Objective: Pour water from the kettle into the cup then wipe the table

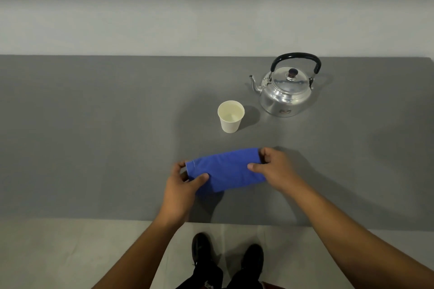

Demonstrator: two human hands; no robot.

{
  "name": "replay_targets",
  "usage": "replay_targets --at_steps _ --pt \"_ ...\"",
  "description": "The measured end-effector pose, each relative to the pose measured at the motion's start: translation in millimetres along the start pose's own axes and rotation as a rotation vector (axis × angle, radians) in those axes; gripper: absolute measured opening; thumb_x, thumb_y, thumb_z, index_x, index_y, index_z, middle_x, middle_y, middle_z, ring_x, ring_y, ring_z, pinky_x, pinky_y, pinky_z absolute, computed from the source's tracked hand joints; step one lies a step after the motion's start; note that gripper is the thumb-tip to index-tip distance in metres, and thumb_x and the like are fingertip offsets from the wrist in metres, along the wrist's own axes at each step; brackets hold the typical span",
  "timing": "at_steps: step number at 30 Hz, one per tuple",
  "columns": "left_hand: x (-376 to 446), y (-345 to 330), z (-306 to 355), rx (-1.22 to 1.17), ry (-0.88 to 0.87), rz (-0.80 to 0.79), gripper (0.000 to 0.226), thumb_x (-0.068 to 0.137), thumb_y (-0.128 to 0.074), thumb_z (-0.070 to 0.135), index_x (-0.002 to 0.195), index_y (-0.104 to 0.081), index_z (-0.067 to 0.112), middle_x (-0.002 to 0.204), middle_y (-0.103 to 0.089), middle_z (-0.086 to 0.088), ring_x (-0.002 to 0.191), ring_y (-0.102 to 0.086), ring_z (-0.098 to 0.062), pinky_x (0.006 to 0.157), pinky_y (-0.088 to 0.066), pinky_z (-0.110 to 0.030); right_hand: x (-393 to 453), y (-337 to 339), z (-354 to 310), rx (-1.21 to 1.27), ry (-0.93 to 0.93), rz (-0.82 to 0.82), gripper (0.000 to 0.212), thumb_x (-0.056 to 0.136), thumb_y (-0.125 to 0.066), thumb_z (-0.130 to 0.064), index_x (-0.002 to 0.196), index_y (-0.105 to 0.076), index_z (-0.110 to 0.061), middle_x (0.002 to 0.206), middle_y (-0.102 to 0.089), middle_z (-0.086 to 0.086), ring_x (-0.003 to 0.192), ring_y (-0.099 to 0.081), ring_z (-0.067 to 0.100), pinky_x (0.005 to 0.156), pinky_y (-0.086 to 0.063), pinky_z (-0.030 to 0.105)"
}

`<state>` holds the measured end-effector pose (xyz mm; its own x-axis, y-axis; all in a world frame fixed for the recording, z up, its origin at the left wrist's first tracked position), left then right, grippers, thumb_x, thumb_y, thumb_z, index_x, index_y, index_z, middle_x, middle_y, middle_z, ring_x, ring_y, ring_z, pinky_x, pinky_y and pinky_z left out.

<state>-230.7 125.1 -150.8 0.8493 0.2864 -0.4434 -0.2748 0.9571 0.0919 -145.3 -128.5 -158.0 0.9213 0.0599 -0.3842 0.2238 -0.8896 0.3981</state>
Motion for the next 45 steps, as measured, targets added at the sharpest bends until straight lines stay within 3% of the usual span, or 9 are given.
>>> replay_targets --at_steps 4,9,14,19,23,30,36,41,45 --pt "18 37 13 -0.061 -0.047 0.114 0.048 0.086 -0.077 0.017 0.122 -0.047 0.029 0.108 -0.069 0.006 0.097 -0.073 -0.012 0.083 -0.062 -0.033 4 -28 -20 0.065 -0.037 -0.021 0.018 0.077 -0.082 -0.01 0.091 -0.071 -0.013 0.091 -0.078 0.008 0.086 -0.075 0.029 0.078 -0.062 0.048" --pt "43 91 34 0.022 -0.196 0.166 0.027 0.092 -0.072 0.008 0.105 -0.052 0.02 0.091 -0.074 -0.002 0.094 -0.075 -0.018 0.079 -0.059 -0.032 12 -79 -56 0.108 -0.012 -0.059 0.018 0.076 -0.084 -0.013 0.087 -0.071 -0.019 0.08 -0.076 -0.002 0.069 -0.074 0.008 0.055 -0.059 0.026" --pt "73 150 49 0.232 -0.223 0.224 0.013 0.095 -0.069 0.014 0.099 -0.07 0.026 0.094 -0.074 -0.001 0.086 -0.069 -0.024 0.078 -0.06 -0.043 25 -138 -90 0.147 -0.016 -0.107 0.023 0.076 -0.081 -0.005 0.084 -0.067 -0.02 0.087 -0.077 0.009 0.082 -0.076 0.027 0.069 -0.064 0.048" --pt "104 196 58 0.457 -0.235 0.252 0.026 0.091 -0.072 0.009 0.098 -0.073 0.035 0.088 -0.073 -0.005 0.06 -0.064 -0.006 0.059 -0.054 -0.017 42 -177 -115 0.02 0.099 -0.041 0.033 0.076 -0.083 -0.013 0.097 -0.062 -0.026 0.084 -0.071 0.001 0.077 -0.072 0.018 0.07 -0.063 0.039" --pt "124 209 59 0.64 -0.225 0.185 0.03 0.09 -0.072 0.006 0.102 -0.071 0.034 0.087 -0.072 -0.005 0.067 -0.067 -0.009 0.068 -0.055 -0.026 52 -195 -128 -0.089 0.213 -0.018 0.038 0.08 -0.077 -0.006 0.097 -0.056 -0.032 0.061 -0.059 -0.007 0.052 -0.056 -0.001 0.049 -0.043 0.011" --pt "143 210 50 0.915 -0.279 0.161 0.032 0.088 -0.071 0.007 0.118 -0.073 0.019 0.12 -0.061 -0.013 0.096 -0.062 -0.029 0.091 -0.044 -0.028 59 -214 -125 -0.303 0.273 -0.044 0.024 0.082 -0.064 0.002 0.096 -0.072 -0.017 0.068 -0.054 -0.009 0.06 -0.053 0.009 0.054 -0.038 0.004" --pt "141 209 48 1.012 -0.323 0.195 0.032 0.088 -0.071 0.01 0.119 -0.073 0.019 0.121 -0.051 -0.015 0.109 -0.053 -0.036 0.105 -0.039 -0.036 56 -211 -125 -0.386 0.308 -0.058 0.023 0.088 -0.064 -0.008 0.107 -0.072 -0.018 0.104 -0.062 0.003 0.08 -0.056 0.014 0.079 -0.049 0.024" --pt "126 192 62 1.127 -0.453 0.158 0.036 0.087 -0.073 0.017 0.123 -0.07 0.019 0.127 -0.055 -0.012 0.116 -0.051 -0.038 0.103 -0.045 -0.045 39 -189 -129 -0.503 0.414 -0.051 0.032 0.092 -0.062 -0.019 0.123 -0.066 -0.021 0.111 -0.059 0.005 0.105 -0.057 0.025 0.091 -0.052 0.039" --pt "104 160 79 1.024 -0.627 0.001 0.039 0.089 -0.07 0.012 0.127 -0.067 0.018 0.13 -0.059 -0.007 0.111 -0.062 -0.03 0.099 -0.048 -0.036 13 -146 -142 -0.688 0.706 0.178 0.022 0.088 -0.061 -0.02 0.108 -0.071 -0.02 0.099 -0.06 0.0 0.105 -0.052 0.025 0.085 -0.052 0.041"
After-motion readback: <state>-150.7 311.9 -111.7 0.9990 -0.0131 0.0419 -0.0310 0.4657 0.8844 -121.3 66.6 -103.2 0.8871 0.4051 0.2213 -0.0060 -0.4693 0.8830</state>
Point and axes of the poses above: each hand's wrist, its own x-axis towards the middle knuckle, its own y-axis out of the back of the hand, z = x × y, the point moved 4 cm from there along x, towards the middle knuckle
